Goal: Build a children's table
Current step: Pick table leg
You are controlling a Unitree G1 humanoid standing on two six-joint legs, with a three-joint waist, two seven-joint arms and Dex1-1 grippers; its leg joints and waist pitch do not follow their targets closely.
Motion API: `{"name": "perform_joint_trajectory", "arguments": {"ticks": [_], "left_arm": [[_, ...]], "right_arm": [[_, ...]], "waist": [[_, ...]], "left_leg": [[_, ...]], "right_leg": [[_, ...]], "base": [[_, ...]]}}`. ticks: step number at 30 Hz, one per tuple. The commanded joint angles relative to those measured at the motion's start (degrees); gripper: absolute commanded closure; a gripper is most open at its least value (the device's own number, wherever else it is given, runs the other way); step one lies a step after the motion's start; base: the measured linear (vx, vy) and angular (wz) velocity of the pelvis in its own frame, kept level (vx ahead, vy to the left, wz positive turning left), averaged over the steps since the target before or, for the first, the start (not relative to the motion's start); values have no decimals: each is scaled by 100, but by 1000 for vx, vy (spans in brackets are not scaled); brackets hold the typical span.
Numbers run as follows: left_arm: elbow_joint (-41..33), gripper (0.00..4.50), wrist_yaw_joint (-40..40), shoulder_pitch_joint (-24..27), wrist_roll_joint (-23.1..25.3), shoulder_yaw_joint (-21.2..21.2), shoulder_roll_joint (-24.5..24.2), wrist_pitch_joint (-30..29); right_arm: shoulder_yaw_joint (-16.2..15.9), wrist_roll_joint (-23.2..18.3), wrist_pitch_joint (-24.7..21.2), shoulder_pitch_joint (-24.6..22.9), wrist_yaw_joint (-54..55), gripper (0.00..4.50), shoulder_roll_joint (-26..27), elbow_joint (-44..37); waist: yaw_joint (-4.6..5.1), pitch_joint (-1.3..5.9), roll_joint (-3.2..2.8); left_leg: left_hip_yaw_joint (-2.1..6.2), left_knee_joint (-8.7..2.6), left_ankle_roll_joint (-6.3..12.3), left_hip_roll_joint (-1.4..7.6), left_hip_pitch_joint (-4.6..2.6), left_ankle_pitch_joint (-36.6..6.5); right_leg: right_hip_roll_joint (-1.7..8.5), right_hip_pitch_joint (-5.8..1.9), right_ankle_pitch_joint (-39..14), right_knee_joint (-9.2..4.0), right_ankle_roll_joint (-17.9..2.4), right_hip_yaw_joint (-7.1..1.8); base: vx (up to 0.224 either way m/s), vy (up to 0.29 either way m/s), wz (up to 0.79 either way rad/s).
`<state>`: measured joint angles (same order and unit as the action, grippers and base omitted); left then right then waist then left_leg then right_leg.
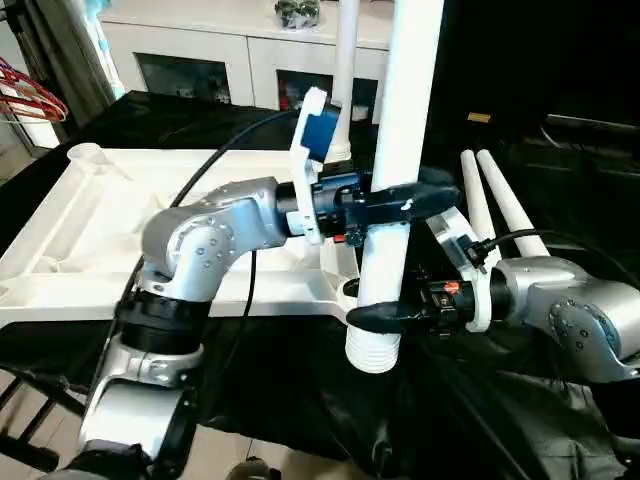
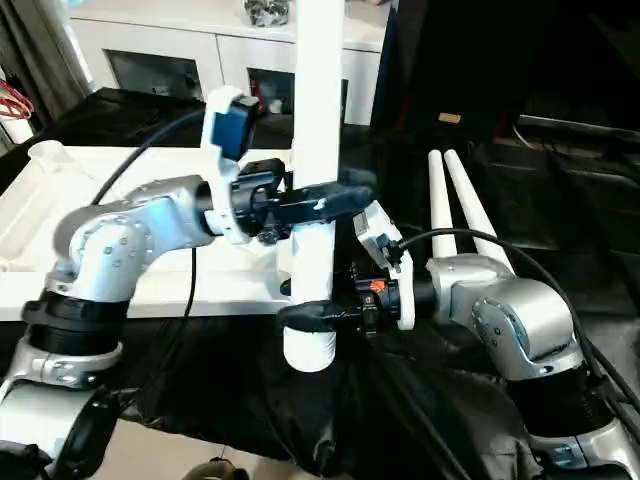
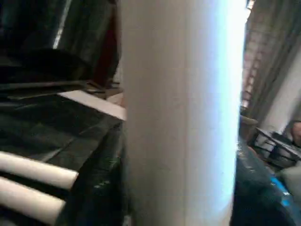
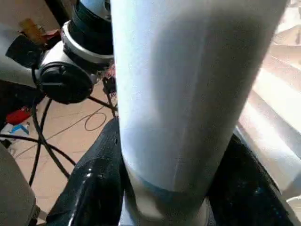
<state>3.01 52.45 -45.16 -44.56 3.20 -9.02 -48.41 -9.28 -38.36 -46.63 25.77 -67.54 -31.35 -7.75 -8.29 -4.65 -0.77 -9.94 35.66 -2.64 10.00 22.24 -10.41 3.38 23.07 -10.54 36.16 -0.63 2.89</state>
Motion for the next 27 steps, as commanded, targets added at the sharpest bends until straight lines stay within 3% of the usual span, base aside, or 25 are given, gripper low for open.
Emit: {"name": "perform_joint_trajectory", "arguments": {"ticks": [1, 7, 10, 12, 15, 18, 19, 21, 23, 25, 27], "left_arm": [[-12, 154, -105, -150, 41, -147, 119, 283], [86, 151, -655, -376, -181, -869, 455, 897], [200, 151, -868, -488, -257, -1191, 379, 1002], [250, 151, -917, -490, -234, -1284, 295, 1040], [361, 151, -820, -327, 194, -1242, -134, 1220], [329, 151, -202, 284, 1399, -390, -1034, 1768], [328, 151, -195, 293, 1418, -374, -1047, 1779], [306, 151, 128, 663, 2078, 335, -1498, 2220], [352, 151, 287, 851, 2472, 816, -1756, 2483], [653, 151, 427, 1037, 3067, 1403, -2046, 2981], [843, 151, 454, 1075, 3254, 1520, -2095, 3149]], "right_arm": [[28, 3, 114, -47, 69, 262, 73, -75], [210, 71, 291, -144, 475, 262, 317, -62], [418, 105, 416, -194, 890, 262, 536, -34], [513, 115, 450, -219, 1073, 262, 625, -30], [780, 316, 712, -310, 1690, 262, 871, 15], [1026, 868, 1086, -431, 2669, 262, 1046, 219], [1030, 876, 1090, -433, 2684, 262, 1048, 221], [1081, 1341, 1462, -526, 3240, 262, 1127, 351], [1095, 1509, 1517, -576, 3503, 262, 1159, 423], [1177, 1563, 1592, -630, 3737, 262, 1273, 469], [1212, 1528, 1575, -659, 3789, 262, 1343, 440]], "waist": [[-24, 539, 23], [-15, 537, 19], [-11, 535, 35], [-1, 533, 27], [2, 538, -4], [44, 534, -25], [68, 531, -18], [41, 546, -56], [41, 551, -71], [47, 540, -73], [61, 541, -62]], "left_leg": [[112, -358, 116, 275, -78, -617], [114, -356, 125, 274, -74, -661], [113, -354, 113, 264, -74, -666], [112, -361, 112, 251, -78, -671], [118, -384, 43, 260, -96, -681], [140, -439, -78, 282, -98, -668], [127, -446, -112, 272, -106, -707], [123, -454, -219, 286, -138, -776], [111, -461, -273, 287, -171, -914], [118, -479, -271, 282, -140, -935], [120, -483, -269, 268, -124, -984]], "right_leg": [[476, -332, -1098, -434, -1229, -252], [475, -335, -1022, -433, -1283, -246], [477, -334, -1092, -433, -1251, -242], [466, -317, -1252, -444, -1147, -236], [457, -282, -1461, -468, -947, -238], [460, -250, -1521, -448, -726, -248], [448, -246, -1560, -457, -706, -250], [461, -214, -1498, -459, -699, -266], [457, -207, -1430, -442, -739, -272], [461, -223, -1324, -430, -781, -274], [475, -253, -1324, -436, -756, -276]], "base": [[0, 0, 0], [0, 0, 0], [0, 0, 0], [0, 0, 0], [0, 0, 0], [0, 0, 0], [0, 0, 0], [0, 0, 0], [0, 0, 0], [0, 0, 0], [0, 0, 0]]}}
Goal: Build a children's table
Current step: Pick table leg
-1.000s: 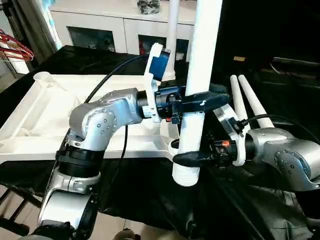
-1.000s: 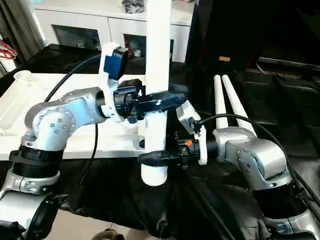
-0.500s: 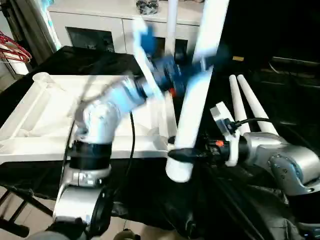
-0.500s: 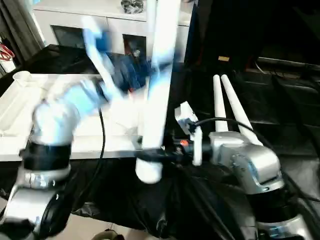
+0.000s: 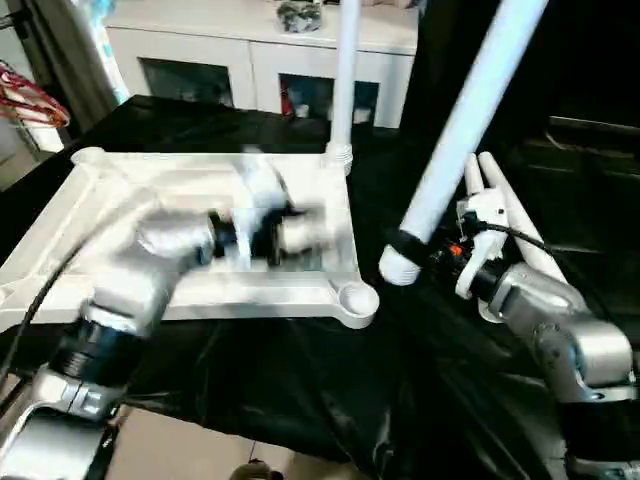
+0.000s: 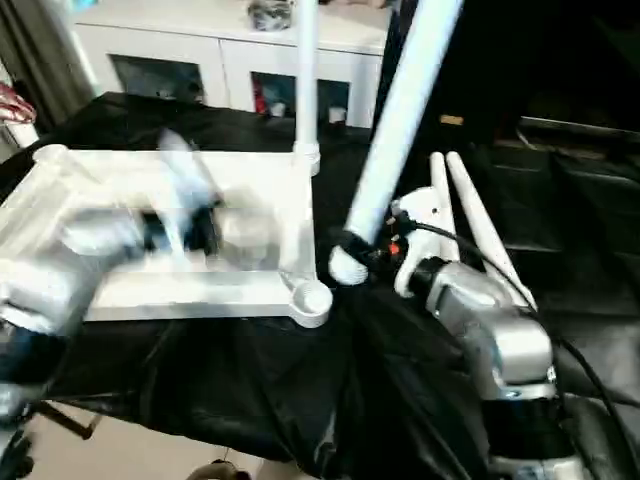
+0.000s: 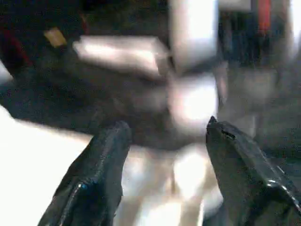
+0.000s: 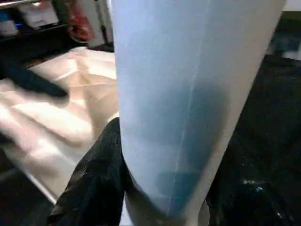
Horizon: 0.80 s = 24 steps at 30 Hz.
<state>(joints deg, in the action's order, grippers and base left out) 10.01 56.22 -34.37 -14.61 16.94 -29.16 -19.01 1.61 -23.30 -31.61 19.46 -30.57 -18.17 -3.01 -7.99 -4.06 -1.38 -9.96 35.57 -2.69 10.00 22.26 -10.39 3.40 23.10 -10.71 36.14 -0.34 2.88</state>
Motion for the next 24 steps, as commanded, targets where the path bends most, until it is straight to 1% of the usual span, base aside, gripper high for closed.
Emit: {"name": "perform_joint_trajectory", "arguments": {"ticks": [1, 3, 4, 5, 9, 10, 12, 13, 15, 16, 18, 19, 22, 24], "left_arm": [[316, 151, 162, 21, 427, 261, -163, 353], [444, 151, 335, 42, 620, 371, -271, 510], [469, 151, 375, 47, 651, 384, -285, 542], [550, 180, 521, 73, 696, 391, -310, 604], [814, 191, 808, 78, 541, 389, -312, 682], [1012, 204, 930, 50, 579, 453, -332, 839], [1187, 227, 1115, 29, 556, 480, -316, 916], [1256, 227, 1169, 23, 539, 473, -299, 923], [1318, 237, 1187, 16, 562, 450, -275, 945], [1423, 263, 1195, 2, 634, 464, -259, 1018], [1750, 271, 1160, -42, 866, 509, -215, 1289], [1824, 277, 1134, -56, 910, 510, -201, 1355], [2052, 316, 1081, -128, 978, 499, -153, 1498], [2210, 317, 1103, -179, 1037, 522, -147, 1576]], "right_arm": [[117, 8, 67, -65, 123, 262, 76, -83], [65, 36, 101, -100, 147, 262, 104, -130], [51, 46, 107, -107, 152, 262, 110, -138], [1, 81, 130, -135, 170, 262, 138, -161], [-112, 151, 207, -184, 192, 262, 211, -165], [-145, 163, 227, -187, 190, 262, 222, -170], [-168, 174, 240, -188, 170, 262, 226, -168], [-180, 183, 253, -189, 160, 262, 222, -163], [-189, 195, 264, -191, 154, 262, 221, -160], [-195, 202, 273, -191, 142, 262, 218, -152], [-199, 222, 292, -194, 123, 262, 224, -143], [-200, 224, 296, -195, 121, 262, 225, -142], [-210, 222, 309, -194, 123, 262, 220, -136], [-223, 218, 319, -195, 112, 262, 214, -132]], "waist": [[39, 479, -3], [53, 479, -23], [53, 475, -17], [61, 472, -22], [102, 465, -17], [111, 464, -15], [123, 464, -10], [133, 465, -14], [143, 465, -13], [153, 461, 6], [156, 459, 0], [158, 457, -2], [154, 469, -7], [156, 466, -7]], "left_leg": [[114, -472, -265, 271, -129, -1001], [114, -473, -279, 270, -140, -1084], [120, -479, -279, 268, -133, -1091], [122, -487, -290, 274, -141, -1120], [115, -483, -288, 273, -149, -1226], [117, -486, -287, 277, -150, -1236], [117, -490, -269, 277, -147, -1234], [120, -492, -275, 280, -143, -1229], [120, -492, -276, 281, -142, -1241], [118, -492, -266, 284, -142, -1247], [117, -486, -232, 279, -135, -1205], [118, -487, -229, 279, -136, -1207], [118, -482, -220, 285, -146, -1186], [120, -486, -218, 289, -144, -1179]], "right_leg": [[476, -247, -1305, -437, -794, -284], [479, -240, -1344, -442, -823, -284], [482, -248, -1364, -447, -832, -283], [483, -240, -1391, -451, -862, -282], [496, -232, -1434, -446, -981, -281], [497, -234, -1439, -443, -992, -281], [496, -235, -1457, -446, -979, -285], [497, -236, -1430, -438, -992, -284], [504, -238, -1406, -434, -1014, -284], [505, -241, -1411, -437, -1029, -285], [509, -247, -1444, -452, -1013, -290], [508, -246, -1466, -457, -1000, -289], [512, -242, -1379, -446, -1030, -288], [511, -243, -1324, -435, -1059, -287]], "base": [[0, 0, 0], [0, 0, 0], [0, 0, 0], [0, 0, 0], [0, 0, 0], [0, 0, 0], [0, 0, 0], [0, 0, 0], [0, 0, 0], [0, 0, 0], [0, 0, 0], [0, 0, 0], [0, 0, 0], [0, 0, 0]]}}
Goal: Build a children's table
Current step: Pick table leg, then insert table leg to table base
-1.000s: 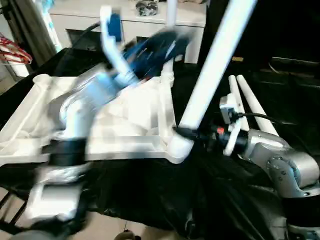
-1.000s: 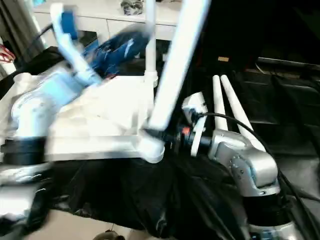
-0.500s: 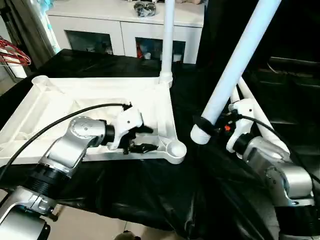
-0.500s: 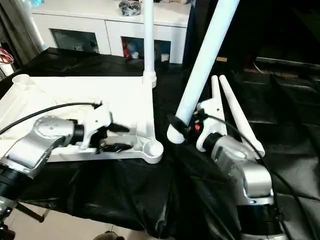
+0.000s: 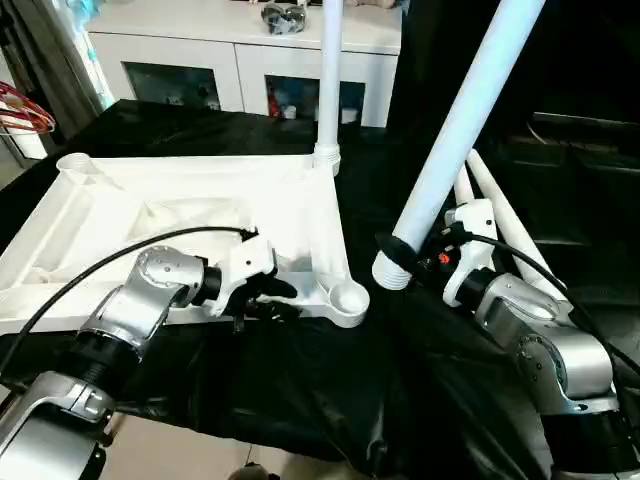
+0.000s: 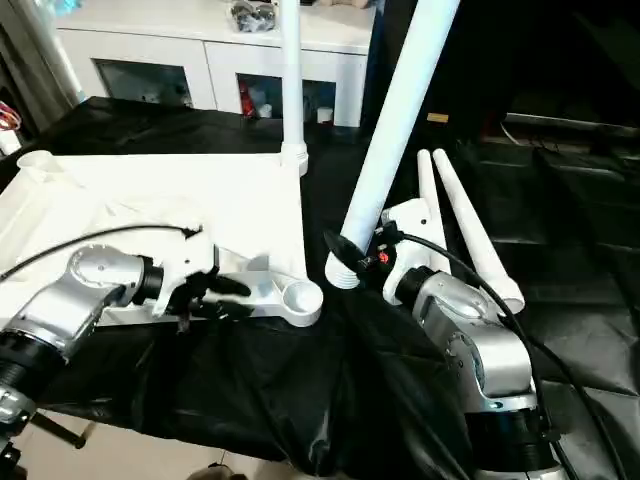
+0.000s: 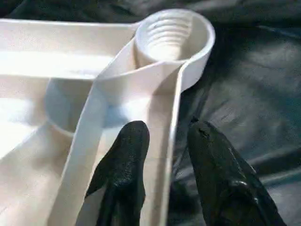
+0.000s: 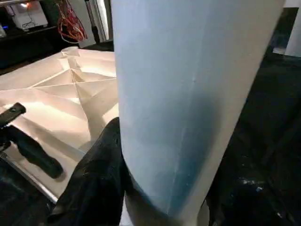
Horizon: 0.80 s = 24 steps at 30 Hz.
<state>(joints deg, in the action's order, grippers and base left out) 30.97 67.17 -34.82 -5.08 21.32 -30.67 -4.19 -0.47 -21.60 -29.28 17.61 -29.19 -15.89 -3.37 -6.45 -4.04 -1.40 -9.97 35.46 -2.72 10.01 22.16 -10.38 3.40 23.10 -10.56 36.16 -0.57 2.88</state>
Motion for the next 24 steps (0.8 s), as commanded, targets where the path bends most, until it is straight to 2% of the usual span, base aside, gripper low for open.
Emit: {"name": "perform_joint_trajectory", "arguments": {"ticks": [1, 3, 6, 8, 12, 14, 21, 24], "left_arm": [[114, 317, 9, -134, 84, 85, 5, 93], [225, 353, 77, -159, 126, 108, 1, 128], [370, 359, 208, -169, 124, 48, 45, 157], [408, 393, 252, -174, 100, 0, 70, 149], [511, 410, 306, -194, 193, 24, 38, 247], [609, 434, 331, -208, 261, 49, 18, 334], [601, 449, 414, -205, 142, -72, 97, 232], [216, 450, 383, -84, -59, -123, 374, -22]], "right_arm": [[-15, 48, 86, -10, -26, 262, -15, -96], [-27, 50, 94, -9, -38, 262, -16, -89], [-30, 54, 109, -5, -54, 262, -11, -67], [-31, 52, 112, -4, -59, 262, -10, -63], [-43, 55, 114, 11, -66, 262, -8, -51], [-50, 55, 118, 26, -76, 262, -10, -34], [-52, 36, 110, 74, -131, 262, -25, 2], [-159, -3, 29, 116, -288, 262, -56, -14]], "waist": [[1, 464, -6], [-3, 465, -5], [5, 458, -5], [2, 461, -4], [0, 462, -10], [-3, 462, -3], [41, 460, 10], [46, 455, 13]], "left_leg": [[119, -474, -210, 286, -136, -1191], [120, -474, -212, 293, -137, -1193], [120, -481, -218, 295, -138, -1235], [119, -475, -217, 296, -142, -1225], [124, -478, -199, 296, -130, -1204], [121, -476, -193, 294, -132, -1197], [118, -473, -168, 296, -127, -1166], [108, -465, -144, 306, -133, -1172]], "right_leg": [[512, -238, -1352, -444, -1040, -287], [522, -244, -1340, -436, -1066, -292], [520, -239, -1369, -440, -1078, -292], [526, -238, -1355, -439, -1092, -293], [525, -248, -1282, -435, -1120, -293], [531, -250, -1291, -438, -1108, -294], [536, -257, -1260, -426, -1168, -293], [538, -256, -1275, -433, -1216, -296]], "base": [[0, 0, 0], [0, 0, 0], [0, 0, 0], [0, 0, 0], [0, 0, 0], [0, 0, 0], [0, 0, 0], [0, 0, 0]]}}
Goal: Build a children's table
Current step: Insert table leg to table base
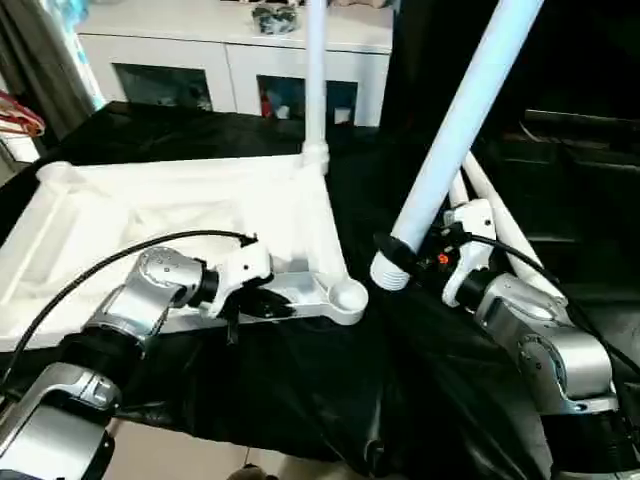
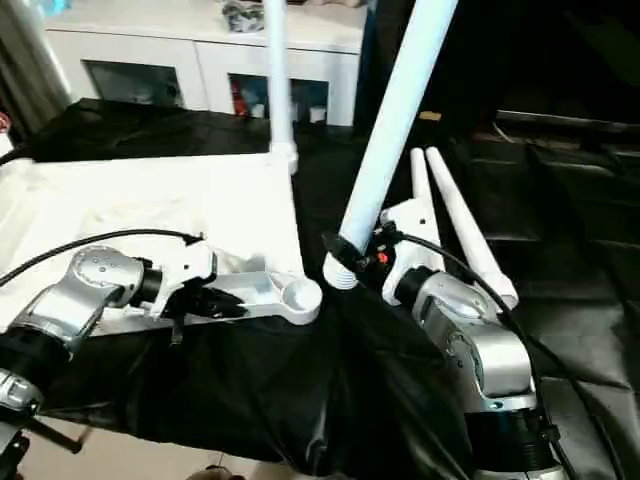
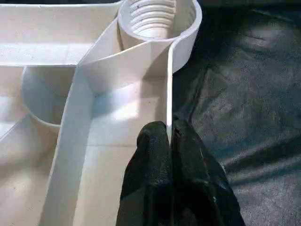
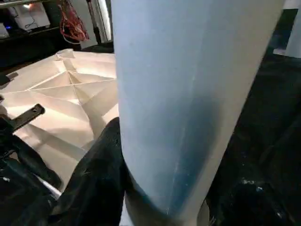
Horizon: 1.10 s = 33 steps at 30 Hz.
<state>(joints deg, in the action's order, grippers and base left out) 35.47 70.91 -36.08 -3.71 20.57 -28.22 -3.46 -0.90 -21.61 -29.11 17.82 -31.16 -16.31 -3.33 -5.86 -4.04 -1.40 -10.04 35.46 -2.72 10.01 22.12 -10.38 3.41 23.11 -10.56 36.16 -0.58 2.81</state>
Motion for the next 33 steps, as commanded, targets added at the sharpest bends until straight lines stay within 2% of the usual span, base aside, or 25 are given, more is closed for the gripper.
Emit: {"name": "perform_joint_trajectory", "arguments": {"ticks": [1, 5, 6, 9, 10, 14, 21, 25, 26, 27, 33], "left_arm": [[-347, 450, -67, 83, -214, -34, 250, -143], [-471, 450, -373, 142, -167, 18, 580, -158], [-505, 450, -572, 178, -112, 59, 790, -157], [-508, 450, -661, 197, -62, 91, 857, -164], [-495, 450, -718, 202, -27, 95, 890, -172], [-564, 450, -732, 237, 38, 76, 906, -300], [-676, 450, -644, 250, 178, 116, 802, -489], [-676, 450, -603, 223, 164, 104, 804, -517], [-698, 450, -597, 216, 155, 103, 811, -532], [-728, 450, -588, 216, 146, 99, 813, -552], [-827, 450, -571, 224, 110, 85, 840, -640]], "right_arm": [[-157, -14, -21, 107, -147, 262, -25, -24], [-236, -6, -71, 145, -234, 262, -45, 12], [-308, 80, -55, 163, -286, 262, -85, 106], [-335, 120, -78, 160, -298, 262, -118, 148], [-357, 157, -116, 156, -300, 262, -155, 168], [-372, 209, -144, 129, -339, 262, -267, 188], [-448, 262, -324, 83, -466, 262, -490, 289], [-453, 264, -332, 91, -459, 262, -441, 342], [-451, 268, -295, 104, -454, 262, -416, 392], [-456, 273, -263, 121, -451, 262, -388, 447], [-429, 271, -41, 200, -439, 263, -235, 725]], "waist": [[-16, 455, 20], [-56, 460, 28], [-71, 455, 51], [-77, 444, 55], [-76, 439, 76], [-76, 443, 67], [-87, 463, 71], [-82, 457, 55], [-84, 458, 56], [-84, 457, 31], [-75, 456, 34]], "left_leg": [[121, -466, -135, 307, -122, -1143], [106, -448, -58, 317, -123, -1084], [101, -449, -38, 312, -120, -1068], [116, -460, -58, 301, -111, -1147], [116, -460, -65, 297, -115, -1165], [120, -463, -72, 301, -119, -1169], [110, -439, 20, 291, -97, -959], [117, -449, 9, 296, -101, -1044], [117, -448, 2, 296, -108, -1062], [120, -448, -8, 294, -108, -1082], [126, -459, -44, 301, -111, -1137]], "right_leg": [[537, -265, -1261, -429, -1218, -286], [531, -262, -1166, -431, -1254, -293], [532, -265, -1240, -448, -1223, -295], [537, -264, -1605, -483, -1068, -288], [537, -263, -1733, -499, -1013, -288], [529, -249, -1802, -505, -944, -289], [522, -264, -1433, -471, -1030, -286], [517, -256, -1489, -479, -1043, -280], [523, -255, -1509, -482, -1048, -281], [524, -251, -1541, -482, -1053, -281], [523, -253, -1525, -486, -1074, -278]], "base": [[0, 0, 0], [0, 0, 0], [0, 0, 0], [0, 0, 0], [0, 0, 0], [0, 0, 0], [0, 0, 0], [0, 0, 0], [0, 0, 0], [0, 0, 0], [0, 0, 0]]}}
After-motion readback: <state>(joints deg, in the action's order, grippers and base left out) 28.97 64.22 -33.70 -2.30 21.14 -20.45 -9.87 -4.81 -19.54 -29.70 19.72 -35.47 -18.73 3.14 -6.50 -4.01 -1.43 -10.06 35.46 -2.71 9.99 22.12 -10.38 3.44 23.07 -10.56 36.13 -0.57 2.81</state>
